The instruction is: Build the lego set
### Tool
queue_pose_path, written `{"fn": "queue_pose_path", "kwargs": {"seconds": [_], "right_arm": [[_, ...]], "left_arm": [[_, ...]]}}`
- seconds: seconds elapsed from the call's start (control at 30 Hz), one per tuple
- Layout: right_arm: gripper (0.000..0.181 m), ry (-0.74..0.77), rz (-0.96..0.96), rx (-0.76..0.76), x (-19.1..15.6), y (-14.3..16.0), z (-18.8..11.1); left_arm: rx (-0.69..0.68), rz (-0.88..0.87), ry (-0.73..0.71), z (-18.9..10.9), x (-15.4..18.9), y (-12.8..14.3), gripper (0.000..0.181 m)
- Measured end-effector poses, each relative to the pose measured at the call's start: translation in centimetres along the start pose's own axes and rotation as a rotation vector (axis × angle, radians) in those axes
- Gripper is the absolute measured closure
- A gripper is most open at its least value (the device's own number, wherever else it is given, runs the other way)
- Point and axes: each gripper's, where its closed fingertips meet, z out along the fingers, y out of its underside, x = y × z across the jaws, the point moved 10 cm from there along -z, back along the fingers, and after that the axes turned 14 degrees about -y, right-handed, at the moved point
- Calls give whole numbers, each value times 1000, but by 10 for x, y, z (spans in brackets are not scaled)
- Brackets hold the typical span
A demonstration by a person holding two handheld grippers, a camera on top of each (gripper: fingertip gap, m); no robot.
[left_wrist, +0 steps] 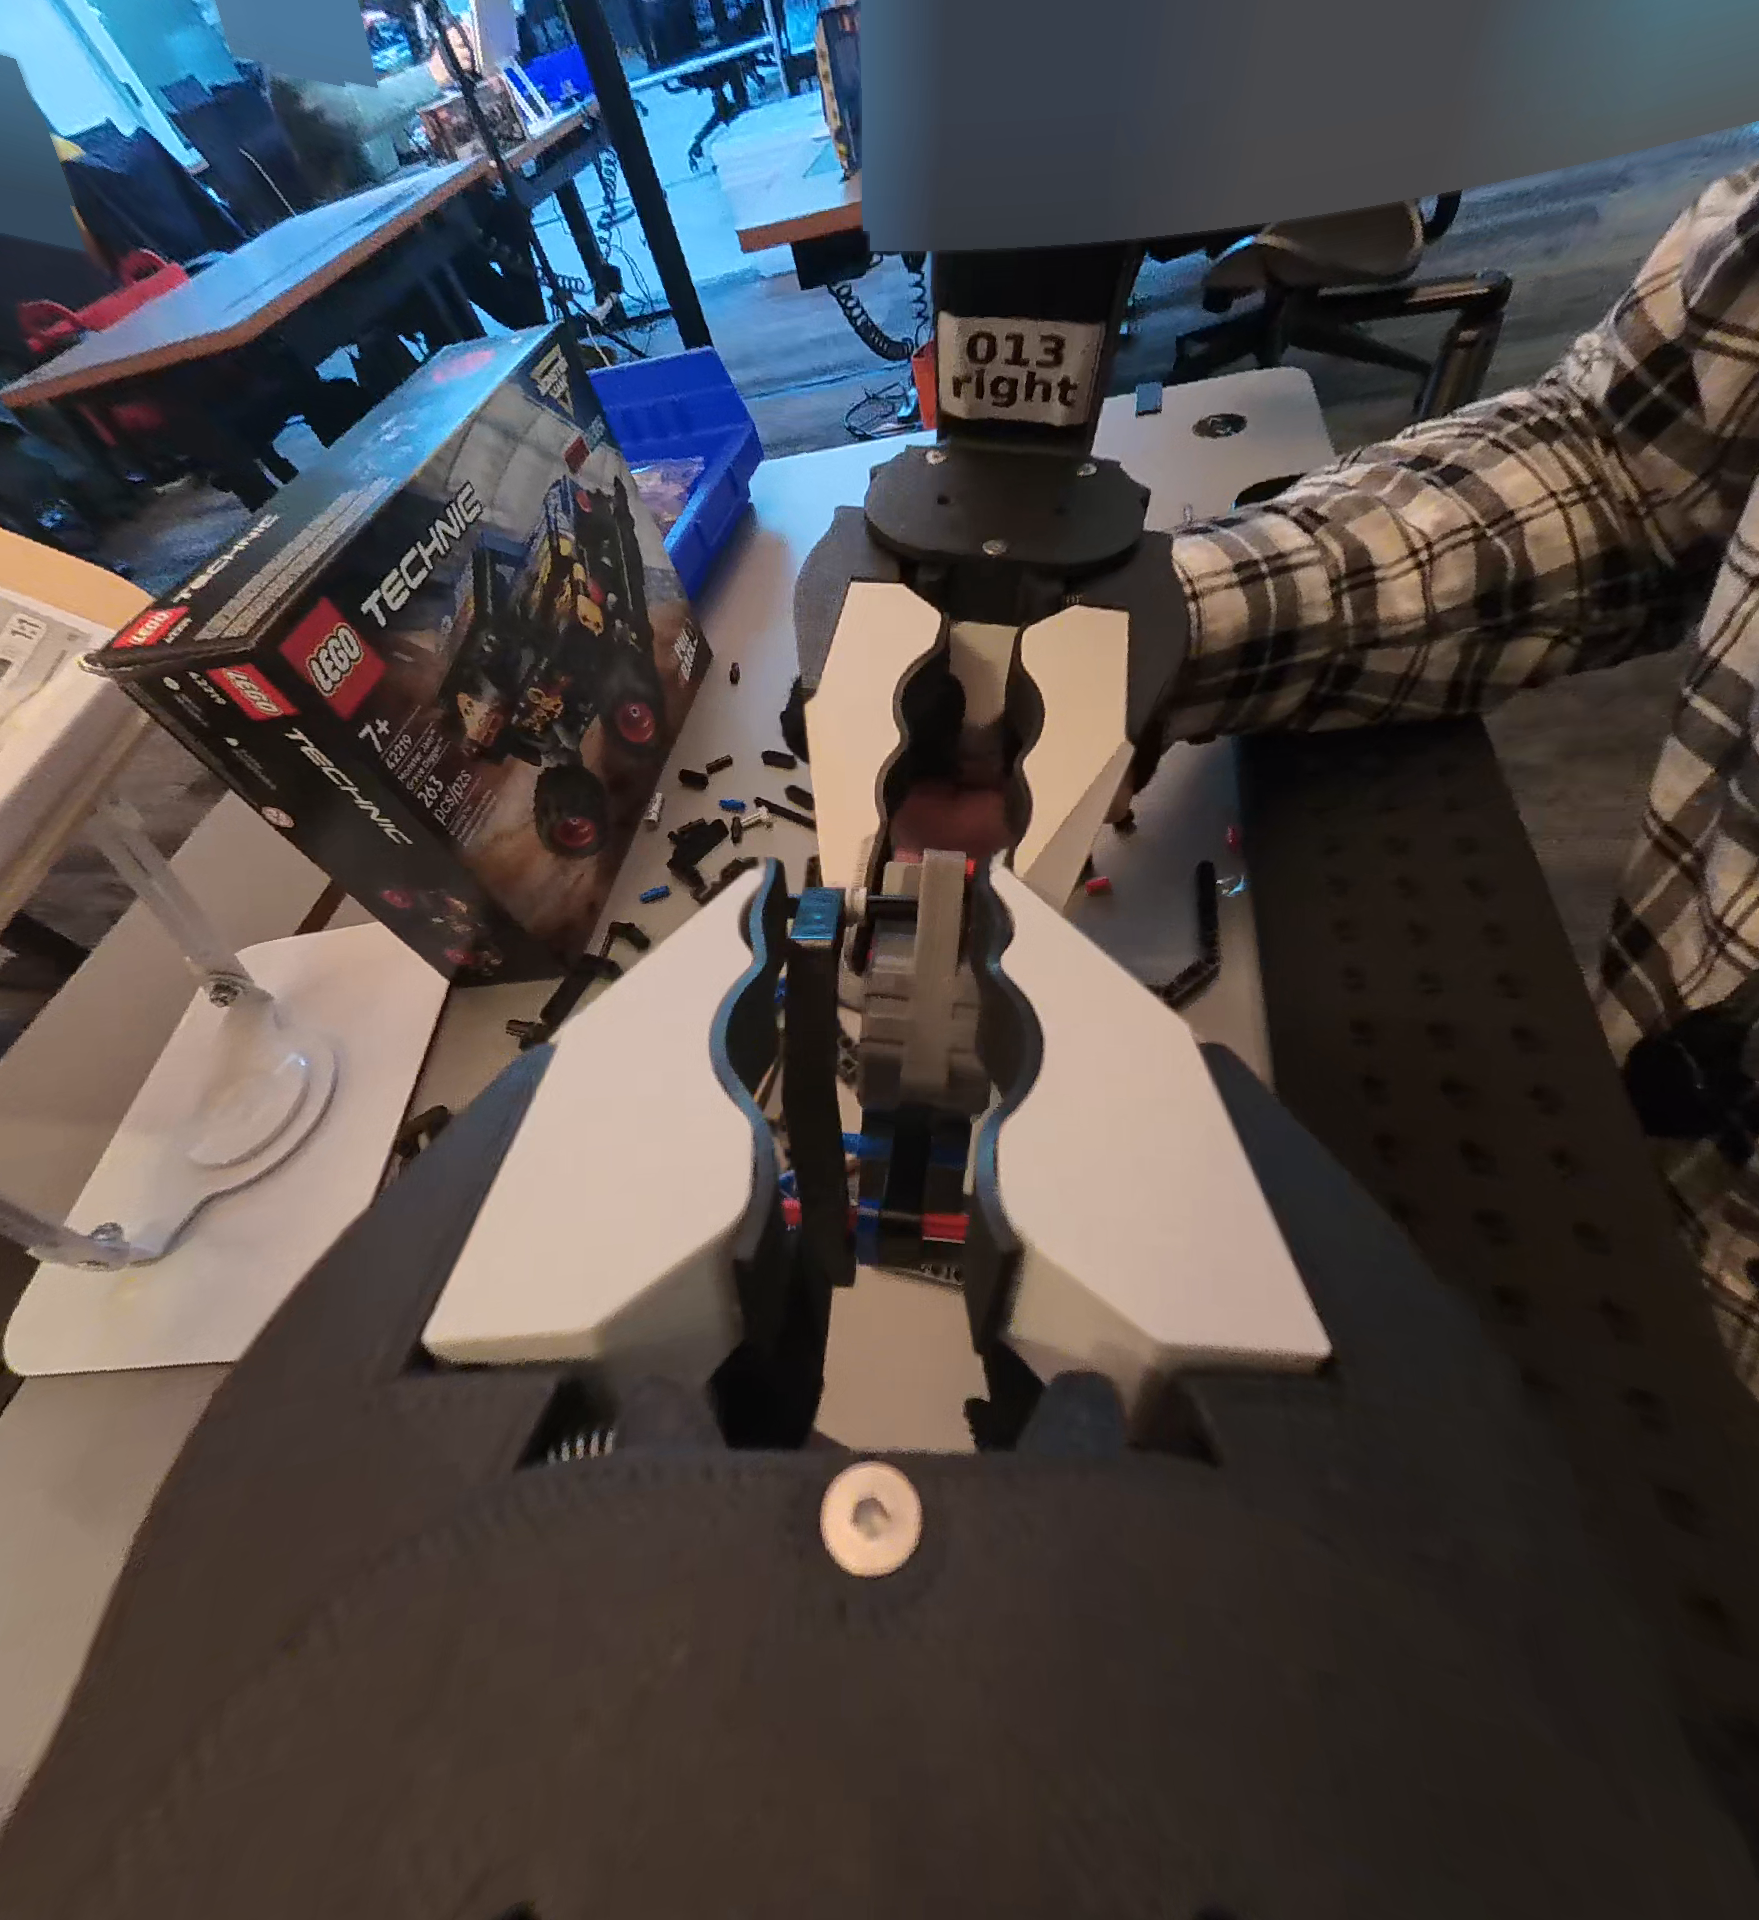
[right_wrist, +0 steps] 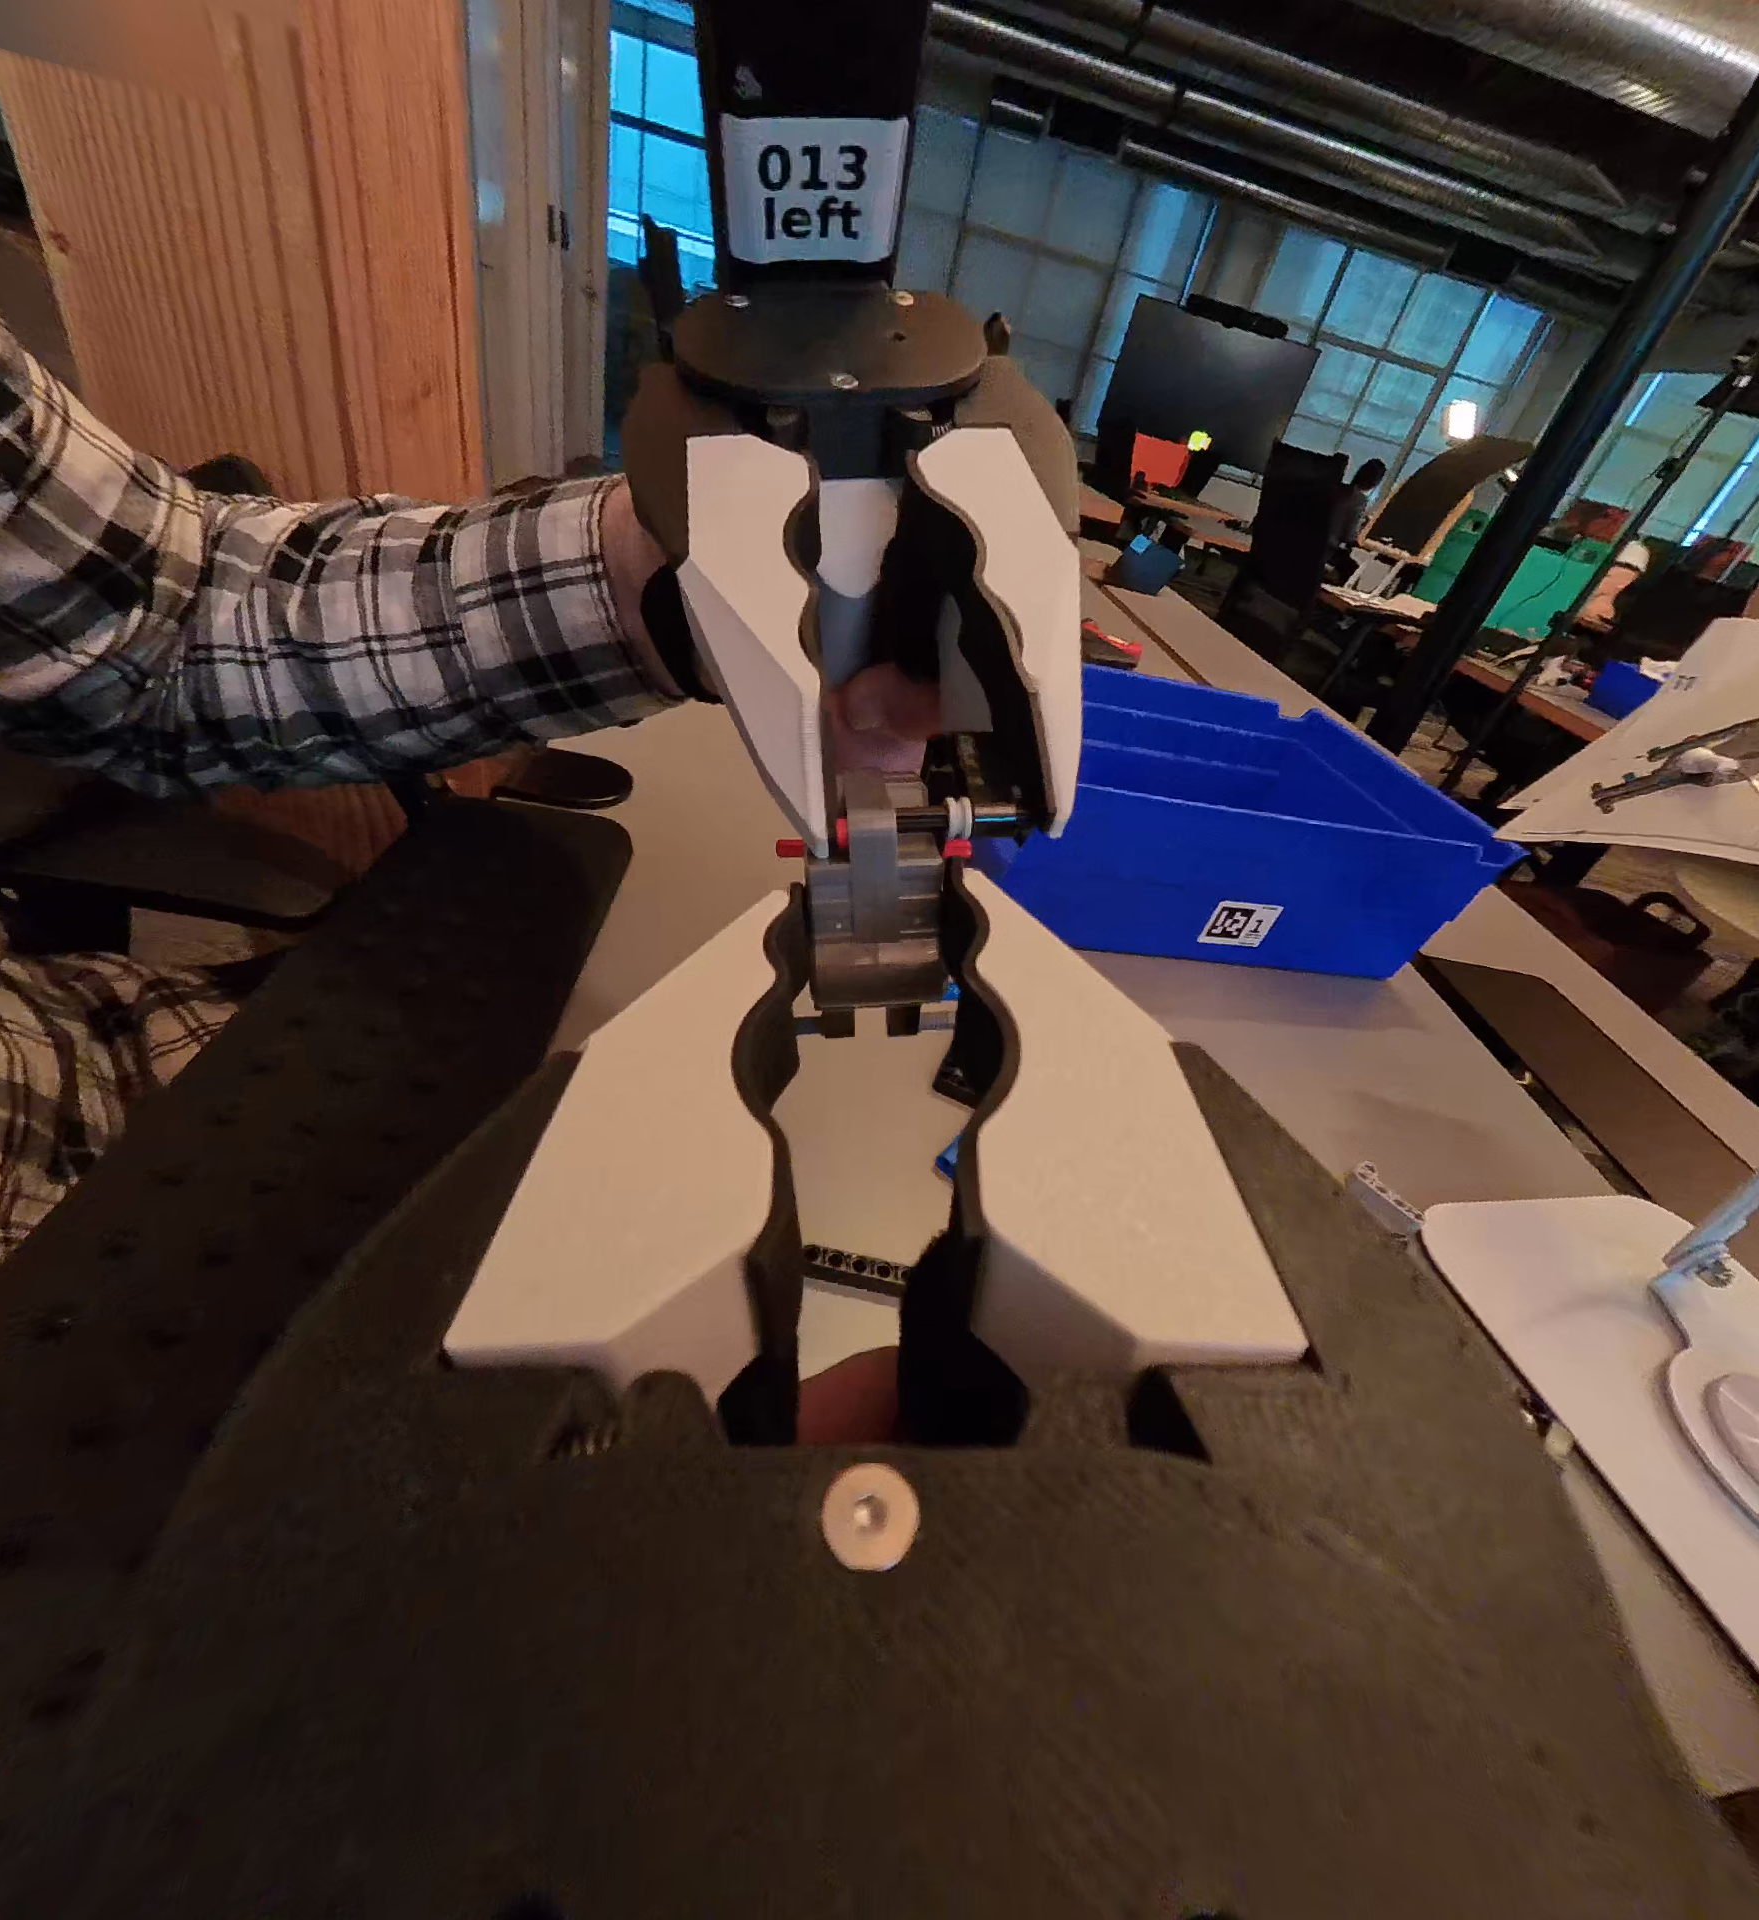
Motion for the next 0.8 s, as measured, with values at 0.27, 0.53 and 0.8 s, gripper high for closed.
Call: {"fn": "queue_pose_path", "kwargs": {"seconds": [0.27, 0.53, 0.8], "right_arm": [[158, -23, 6, -10, -1, 0, 2], [158, -26, 60, 40, 4, 2, -2], [158, -34, 160, 191, 13, 2, -14]], "left_arm": [[80, 26, 3, -2, 9, 1, 162], [4, -35, 14, -5, 3, 5, 127], [-75, -44, -7, -2, -2, 25, 120]]}}
